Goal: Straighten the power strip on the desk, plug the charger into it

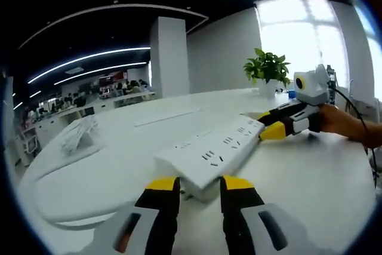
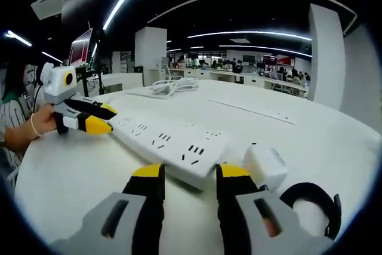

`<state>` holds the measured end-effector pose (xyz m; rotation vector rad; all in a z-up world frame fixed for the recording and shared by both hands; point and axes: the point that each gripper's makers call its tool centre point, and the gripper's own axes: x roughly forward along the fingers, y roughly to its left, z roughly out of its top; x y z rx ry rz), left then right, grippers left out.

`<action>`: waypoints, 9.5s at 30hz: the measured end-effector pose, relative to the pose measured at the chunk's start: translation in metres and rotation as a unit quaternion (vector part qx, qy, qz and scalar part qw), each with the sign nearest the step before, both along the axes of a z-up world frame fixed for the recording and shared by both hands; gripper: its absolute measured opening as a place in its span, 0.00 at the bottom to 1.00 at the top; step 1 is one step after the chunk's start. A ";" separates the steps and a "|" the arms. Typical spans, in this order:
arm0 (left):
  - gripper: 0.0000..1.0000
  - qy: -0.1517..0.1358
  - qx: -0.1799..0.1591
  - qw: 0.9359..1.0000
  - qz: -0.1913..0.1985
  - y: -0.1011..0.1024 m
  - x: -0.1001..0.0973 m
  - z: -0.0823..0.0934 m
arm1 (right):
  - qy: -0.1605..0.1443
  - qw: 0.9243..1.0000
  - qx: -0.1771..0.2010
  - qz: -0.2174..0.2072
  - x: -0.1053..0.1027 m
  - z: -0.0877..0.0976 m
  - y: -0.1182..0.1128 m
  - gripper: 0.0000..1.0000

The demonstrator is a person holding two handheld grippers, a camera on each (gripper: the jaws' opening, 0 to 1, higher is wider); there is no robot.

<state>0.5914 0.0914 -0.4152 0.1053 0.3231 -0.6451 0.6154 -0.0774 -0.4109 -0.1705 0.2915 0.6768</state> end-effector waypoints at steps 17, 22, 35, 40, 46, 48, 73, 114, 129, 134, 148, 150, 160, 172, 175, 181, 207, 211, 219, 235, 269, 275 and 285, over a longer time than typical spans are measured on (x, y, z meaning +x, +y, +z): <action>0.26 0.001 0.002 1.000 -0.016 -0.005 0.007 -0.001 | 0.011 0.999 0.005 -0.047 -0.005 0.000 -0.008 0.28; 0.26 0.006 -0.003 1.000 -0.026 -0.007 0.010 -0.001 | 0.010 0.999 -0.001 -0.053 -0.005 0.001 -0.010 0.27; 0.27 0.014 -0.006 0.999 -0.044 -0.009 0.015 -0.003 | 0.010 0.998 -0.013 -0.065 -0.007 0.000 -0.012 0.26; 0.27 0.017 -0.008 0.999 -0.044 -0.009 0.015 -0.003 | 0.009 0.998 -0.016 -0.061 -0.007 0.000 -0.013 0.26; 0.29 0.035 -0.028 0.998 -0.037 -0.010 0.015 -0.005 | 0.015 1.000 0.012 -0.005 -0.007 0.005 -0.003 0.44; 0.33 0.031 -0.019 0.999 -0.037 -0.009 0.014 -0.005 | 0.004 1.000 0.005 -0.005 -0.007 0.007 -0.004 0.45; 0.32 0.003 0.021 0.999 -0.024 -0.012 0.017 -0.009 | 0.006 1.000 -0.003 0.006 0.002 0.000 -0.004 0.42; 0.31 -0.007 0.014 0.999 -0.051 -0.022 0.026 -0.012 | 0.012 0.998 -0.006 -0.062 -0.001 -0.001 -0.015 0.37; 0.31 -0.007 0.013 0.998 -0.057 -0.026 0.026 -0.012 | 0.015 0.997 -0.012 -0.070 -0.002 -0.001 -0.019 0.36; 0.31 -0.007 0.014 0.998 -0.059 -0.028 0.026 -0.012 | 0.014 0.997 -0.014 -0.072 -0.003 -0.001 -0.021 0.36; 0.31 -0.008 0.015 0.998 -0.059 -0.027 0.024 -0.011 | 0.016 0.997 -0.018 -0.074 -0.005 -0.001 -0.022 0.36; 0.31 -0.007 0.014 0.998 -0.060 -0.027 0.025 -0.011 | 0.017 0.997 -0.018 -0.074 -0.005 -0.001 -0.022 0.36; 0.32 -0.015 0.024 0.998 -0.060 -0.026 0.025 -0.010 | 0.013 0.997 -0.018 -0.067 -0.006 -0.002 -0.022 0.36; 0.42 -0.017 0.025 0.999 -0.044 -0.020 0.027 -0.009 | 0.017 0.998 -0.021 -0.055 -0.007 -0.002 -0.019 0.49; 0.46 -0.009 0.016 0.999 -0.048 -0.020 0.025 -0.010 | 0.013 0.998 -0.033 -0.053 -0.007 -0.002 -0.020 0.52; 0.49 -0.004 0.009 0.998 -0.057 -0.023 0.020 -0.010 | 0.003 0.998 -0.042 -0.045 -0.008 0.001 -0.018 0.55; 0.78 0.029 -0.043 0.995 -0.089 -0.023 -0.002 -0.005 | -0.032 0.998 -0.045 0.027 -0.019 0.013 0.008 0.82; 0.85 0.040 -0.048 0.995 -0.074 -0.020 0.000 -0.007 | -0.018 0.997 -0.060 0.051 -0.026 0.006 0.018 1.00; 0.95 0.057 -0.060 0.994 -0.064 -0.018 0.001 -0.007 | -0.026 0.995 -0.062 0.079 -0.035 0.012 0.023 1.00; 0.99 0.001 -0.030 0.999 -0.028 -0.008 0.008 0.004 | -0.025 0.995 0.017 0.092 -0.038 0.036 0.022 1.00; 0.99 0.048 -0.023 0.996 -0.065 -0.008 -0.007 -0.002 | -0.025 0.996 0.034 0.075 -0.038 0.050 -0.012 0.98; 0.97 0.035 0.008 0.998 -0.057 0.002 -0.011 0.008 | -0.032 0.996 0.046 0.074 -0.040 0.057 -0.021 0.96; 0.92 -0.004 -0.022 0.997 -0.074 -0.017 -0.032 0.041 | -0.031 0.995 0.051 0.077 -0.039 0.060 -0.031 0.95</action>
